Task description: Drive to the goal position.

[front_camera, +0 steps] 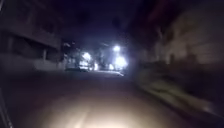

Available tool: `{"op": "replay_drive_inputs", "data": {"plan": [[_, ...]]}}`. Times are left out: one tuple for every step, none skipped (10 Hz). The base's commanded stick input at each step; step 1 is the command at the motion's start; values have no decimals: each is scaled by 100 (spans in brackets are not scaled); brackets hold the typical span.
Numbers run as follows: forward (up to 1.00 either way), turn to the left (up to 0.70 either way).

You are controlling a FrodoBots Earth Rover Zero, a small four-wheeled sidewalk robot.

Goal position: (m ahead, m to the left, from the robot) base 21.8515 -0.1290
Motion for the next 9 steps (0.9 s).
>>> {"op": "replay_drive_inputs", "data": {"plan": [[70,0],[70,0],[70,0],[70,0],[70,0],[70,0],[70,0],[70,0],[70,0]]}}
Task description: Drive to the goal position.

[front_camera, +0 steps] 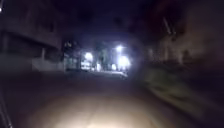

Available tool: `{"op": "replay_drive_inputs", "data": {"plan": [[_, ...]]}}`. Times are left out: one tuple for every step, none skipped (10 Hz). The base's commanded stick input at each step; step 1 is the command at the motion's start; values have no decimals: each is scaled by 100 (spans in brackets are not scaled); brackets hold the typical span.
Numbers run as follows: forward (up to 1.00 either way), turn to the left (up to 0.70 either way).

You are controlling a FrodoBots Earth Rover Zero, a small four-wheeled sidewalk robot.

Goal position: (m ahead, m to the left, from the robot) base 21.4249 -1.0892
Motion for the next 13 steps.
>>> {"op": "replay_drive_inputs", "data": {"plan": [[70,0],[70,0],[70,0],[70,0],[70,0],[70,0],[70,0],[70,0],[70,0],[70,0],[70,-8],[70,-35],[70,-35]]}}
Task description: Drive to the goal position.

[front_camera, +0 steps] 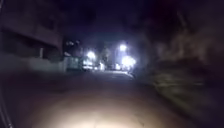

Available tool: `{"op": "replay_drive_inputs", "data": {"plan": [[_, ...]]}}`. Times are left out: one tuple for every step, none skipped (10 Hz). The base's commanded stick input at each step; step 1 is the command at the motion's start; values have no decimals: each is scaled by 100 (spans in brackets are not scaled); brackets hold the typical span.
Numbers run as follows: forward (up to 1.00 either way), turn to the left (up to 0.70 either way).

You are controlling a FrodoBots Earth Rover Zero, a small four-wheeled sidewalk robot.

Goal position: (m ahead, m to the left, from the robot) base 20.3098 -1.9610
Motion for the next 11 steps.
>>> {"op": "replay_drive_inputs", "data": {"plan": [[70,-35],[70,-31],[70,-10],[70,0],[70,0],[70,0],[70,0],[70,0],[70,0],[70,0],[70,0]]}}
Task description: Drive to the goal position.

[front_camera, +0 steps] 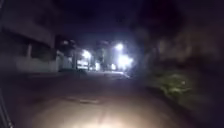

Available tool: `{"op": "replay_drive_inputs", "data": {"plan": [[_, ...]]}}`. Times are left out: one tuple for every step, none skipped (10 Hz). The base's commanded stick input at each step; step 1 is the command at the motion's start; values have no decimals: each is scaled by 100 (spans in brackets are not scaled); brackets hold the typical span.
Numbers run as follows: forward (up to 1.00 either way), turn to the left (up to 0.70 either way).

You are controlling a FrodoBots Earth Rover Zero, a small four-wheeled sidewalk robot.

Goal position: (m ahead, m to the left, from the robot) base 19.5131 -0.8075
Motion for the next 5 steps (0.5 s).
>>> {"op": "replay_drive_inputs", "data": {"plan": [[70,0],[70,0],[70,0],[70,0],[70,0]]}}
